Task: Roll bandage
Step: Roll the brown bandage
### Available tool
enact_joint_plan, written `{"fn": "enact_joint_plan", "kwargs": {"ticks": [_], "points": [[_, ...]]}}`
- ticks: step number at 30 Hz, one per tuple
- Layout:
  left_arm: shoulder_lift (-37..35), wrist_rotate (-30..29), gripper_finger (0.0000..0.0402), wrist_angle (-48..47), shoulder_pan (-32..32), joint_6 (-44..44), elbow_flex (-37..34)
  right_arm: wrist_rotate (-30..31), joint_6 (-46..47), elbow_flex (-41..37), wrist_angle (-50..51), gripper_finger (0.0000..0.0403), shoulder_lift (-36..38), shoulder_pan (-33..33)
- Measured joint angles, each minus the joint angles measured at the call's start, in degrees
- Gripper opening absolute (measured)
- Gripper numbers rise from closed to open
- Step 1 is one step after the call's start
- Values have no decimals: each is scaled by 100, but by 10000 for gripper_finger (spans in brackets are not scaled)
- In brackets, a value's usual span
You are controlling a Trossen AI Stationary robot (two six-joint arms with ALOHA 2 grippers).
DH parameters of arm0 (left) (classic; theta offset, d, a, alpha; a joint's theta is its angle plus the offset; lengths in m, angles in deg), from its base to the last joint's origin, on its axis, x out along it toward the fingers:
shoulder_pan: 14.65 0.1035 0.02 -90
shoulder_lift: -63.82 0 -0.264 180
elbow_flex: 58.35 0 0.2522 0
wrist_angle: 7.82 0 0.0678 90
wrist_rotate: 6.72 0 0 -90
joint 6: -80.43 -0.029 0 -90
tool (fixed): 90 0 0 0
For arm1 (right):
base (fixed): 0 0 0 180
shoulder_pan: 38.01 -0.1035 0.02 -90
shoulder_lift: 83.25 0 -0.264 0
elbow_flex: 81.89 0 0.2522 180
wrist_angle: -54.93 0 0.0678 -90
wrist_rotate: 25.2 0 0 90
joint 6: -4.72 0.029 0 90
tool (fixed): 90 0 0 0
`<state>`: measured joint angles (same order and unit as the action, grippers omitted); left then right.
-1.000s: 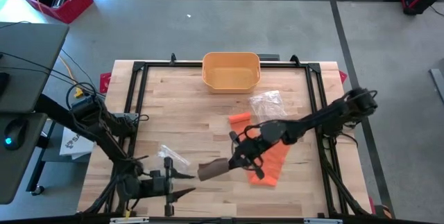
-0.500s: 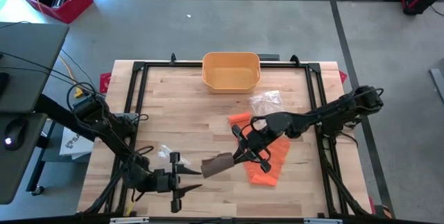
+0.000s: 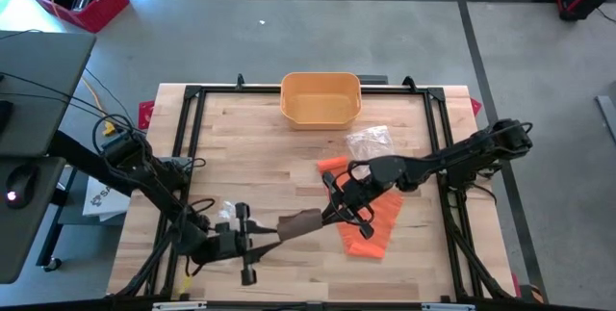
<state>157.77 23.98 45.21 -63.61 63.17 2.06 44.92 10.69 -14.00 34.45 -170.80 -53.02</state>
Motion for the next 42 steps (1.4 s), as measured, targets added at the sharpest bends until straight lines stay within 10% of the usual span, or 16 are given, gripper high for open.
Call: {"fn": "enact_joint_plan", "kwargs": {"ticks": [17,27,42], "points": [[-6,-508,107,-519,387,1207,-9,658,-199,-7,454,7,18,-43],[2,-414,27,-1842,418,2700,-11,1576,-350,-7,1137,13,-15,-370],[4,-1132,10,-3574,130,4958,-4,2133,-149,13,2948,163,142,-453]]}}
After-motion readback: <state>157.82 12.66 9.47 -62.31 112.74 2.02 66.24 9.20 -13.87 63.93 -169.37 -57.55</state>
